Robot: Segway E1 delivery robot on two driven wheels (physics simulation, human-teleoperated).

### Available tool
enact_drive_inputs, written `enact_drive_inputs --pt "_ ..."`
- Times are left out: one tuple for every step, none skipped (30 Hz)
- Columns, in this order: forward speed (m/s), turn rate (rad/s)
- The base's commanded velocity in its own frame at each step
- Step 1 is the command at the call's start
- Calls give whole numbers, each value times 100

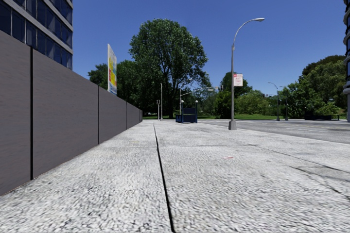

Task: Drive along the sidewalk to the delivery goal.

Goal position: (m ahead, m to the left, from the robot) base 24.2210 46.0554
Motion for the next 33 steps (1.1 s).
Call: enact_drive_inputs --pt "200 0" --pt "200 0" --pt "200 0" --pt "200 0" --pt "200 0" --pt "200 0" --pt "200 0" --pt "200 0" --pt "200 0" --pt "200 0" --pt "200 0" --pt "200 0" --pt "200 0" --pt "200 0" --pt "200 0" --pt "200 0" --pt "200 0" --pt "200 0" --pt "200 0" --pt "200 0" --pt "200 0" --pt "200 0" --pt "200 0" --pt "200 0" --pt "200 0" --pt "200 0" --pt "200 0" --pt "200 0" --pt "200 0" --pt "200 0" --pt "200 0" --pt "200 0" --pt "200 0"
